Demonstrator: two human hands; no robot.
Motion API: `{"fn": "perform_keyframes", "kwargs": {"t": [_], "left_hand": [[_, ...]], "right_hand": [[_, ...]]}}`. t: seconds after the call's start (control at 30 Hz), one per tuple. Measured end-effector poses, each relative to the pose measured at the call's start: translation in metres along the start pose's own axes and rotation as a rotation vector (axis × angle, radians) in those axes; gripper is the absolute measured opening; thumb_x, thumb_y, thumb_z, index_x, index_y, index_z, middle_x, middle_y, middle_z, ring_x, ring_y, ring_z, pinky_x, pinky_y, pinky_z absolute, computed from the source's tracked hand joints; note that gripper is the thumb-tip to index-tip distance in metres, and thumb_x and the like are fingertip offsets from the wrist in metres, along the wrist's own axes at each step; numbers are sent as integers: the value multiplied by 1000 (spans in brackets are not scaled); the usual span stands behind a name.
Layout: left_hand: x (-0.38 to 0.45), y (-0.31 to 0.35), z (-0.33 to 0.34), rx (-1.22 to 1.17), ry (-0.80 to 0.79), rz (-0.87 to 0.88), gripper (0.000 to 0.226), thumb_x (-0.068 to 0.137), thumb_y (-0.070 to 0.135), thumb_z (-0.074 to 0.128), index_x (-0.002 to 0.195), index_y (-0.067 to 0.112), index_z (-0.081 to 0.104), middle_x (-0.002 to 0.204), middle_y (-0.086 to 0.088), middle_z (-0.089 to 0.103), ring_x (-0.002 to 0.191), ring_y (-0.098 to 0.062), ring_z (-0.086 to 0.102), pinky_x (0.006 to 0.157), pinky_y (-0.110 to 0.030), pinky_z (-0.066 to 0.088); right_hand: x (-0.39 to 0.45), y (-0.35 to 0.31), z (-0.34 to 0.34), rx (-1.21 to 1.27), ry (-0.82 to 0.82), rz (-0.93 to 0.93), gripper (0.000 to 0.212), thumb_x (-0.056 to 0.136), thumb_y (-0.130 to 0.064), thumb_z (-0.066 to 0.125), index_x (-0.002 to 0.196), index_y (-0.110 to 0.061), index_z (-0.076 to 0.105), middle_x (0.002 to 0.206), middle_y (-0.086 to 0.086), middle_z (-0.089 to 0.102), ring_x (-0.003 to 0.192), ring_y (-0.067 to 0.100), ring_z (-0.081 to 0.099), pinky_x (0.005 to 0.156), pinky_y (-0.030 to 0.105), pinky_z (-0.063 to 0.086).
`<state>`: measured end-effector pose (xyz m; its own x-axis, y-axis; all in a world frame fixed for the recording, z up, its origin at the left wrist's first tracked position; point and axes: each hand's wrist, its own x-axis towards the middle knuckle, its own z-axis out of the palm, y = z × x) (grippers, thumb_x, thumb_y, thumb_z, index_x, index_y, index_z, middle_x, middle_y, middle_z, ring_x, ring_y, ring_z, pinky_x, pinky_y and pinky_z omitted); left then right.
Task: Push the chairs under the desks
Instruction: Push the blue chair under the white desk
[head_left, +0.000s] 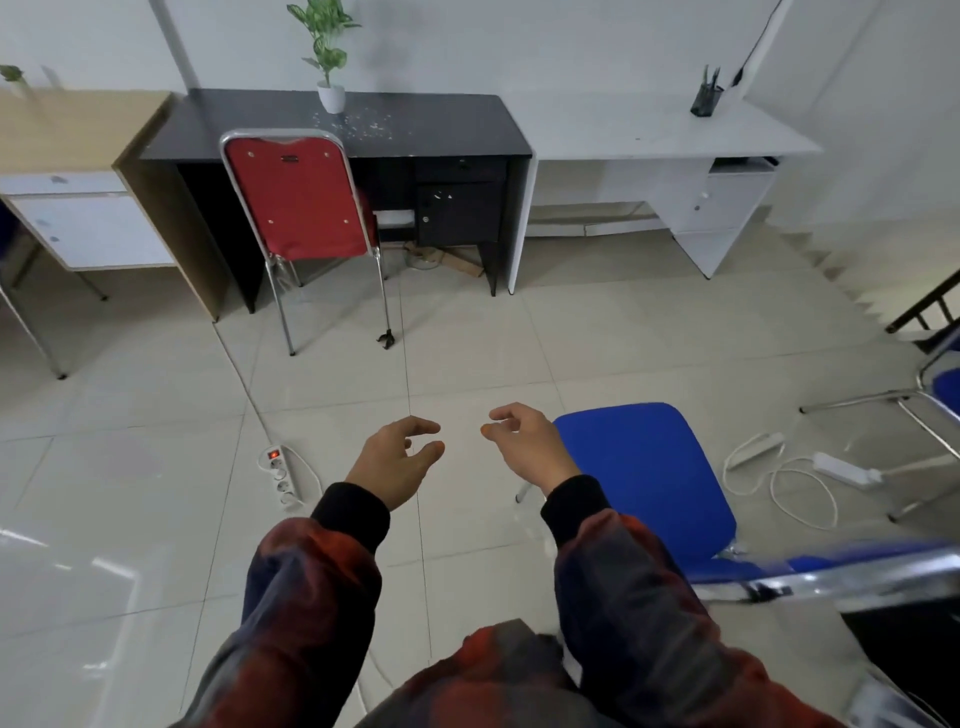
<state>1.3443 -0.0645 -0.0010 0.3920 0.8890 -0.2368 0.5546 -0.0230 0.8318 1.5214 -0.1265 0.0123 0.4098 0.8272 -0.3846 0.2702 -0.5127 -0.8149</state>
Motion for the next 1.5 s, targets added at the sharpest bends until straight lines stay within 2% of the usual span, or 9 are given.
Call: {"fn": "perform_keyframes", "kwargs": {"t": [0.17,0.33,0.6,0.77,0.9,1.03,1.27,1.4,1.5], "left_hand": [[-28,-26,9,1,-43,-47,24,92,25,64,116,23,65,127,0,61,114,-22,57,89,-30,43],[-48,-32,38,-28,-161,-77,28,92,26,63,120,22,64,130,2,60,117,-23,57,90,-29,44],[-78,-26,76,-18,-299,-98,32,93,27,62,124,21,61,133,2,58,120,-23,56,92,-28,44],[-85,-20,80,-7,-257,-104,31,92,27,62,123,20,62,131,0,59,118,-23,58,93,-30,46],[-90,-4,89,15,-210,-103,32,93,27,62,124,18,61,130,-1,59,115,-23,58,91,-32,47],[-96,22,116,40,-165,-89,34,94,26,61,126,15,60,130,-2,59,103,-18,59,85,-26,43],[-120,94,221,128,-188,-39,37,95,27,61,129,15,58,132,0,59,115,-19,57,94,-27,45],[-134,131,294,142,-236,14,40,95,27,60,133,13,56,139,-2,54,125,-19,52,103,-26,41],[-144,151,339,192,-187,101,45,96,29,59,138,14,51,144,-2,49,132,-19,46,102,-19,32]], "right_hand": [[-39,24,18,-8,-68,22,31,97,-31,61,127,-23,63,117,-4,58,104,11,57,72,18,43],[-69,56,3,-6,23,94,26,98,-27,61,123,-19,64,101,-14,55,96,7,55,73,19,42],[-106,98,-26,-7,145,154,26,98,-27,63,122,-18,66,113,-2,61,96,6,55,71,14,41],[-108,103,-36,-24,120,125,27,99,-27,62,124,-17,65,117,0,61,104,13,56,83,22,42],[-104,105,-53,-43,91,62,27,98,-26,62,124,-17,65,115,-2,61,105,12,56,81,19,40],[-101,115,-89,-21,56,-1,27,99,-26,62,125,-17,64,115,-3,59,104,11,54,73,14,41],[-102,168,-202,-22,127,-82,27,99,-25,61,124,-16,66,113,-3,62,106,13,58,80,18,44],[-103,211,-261,-109,222,-101,24,98,-21,61,120,-13,67,114,2,65,104,15,59,89,25,46],[-105,239,-295,-310,355,-140,20,96,-26,61,112,-19,71,115,0,68,108,20,61,99,39,48]]}}
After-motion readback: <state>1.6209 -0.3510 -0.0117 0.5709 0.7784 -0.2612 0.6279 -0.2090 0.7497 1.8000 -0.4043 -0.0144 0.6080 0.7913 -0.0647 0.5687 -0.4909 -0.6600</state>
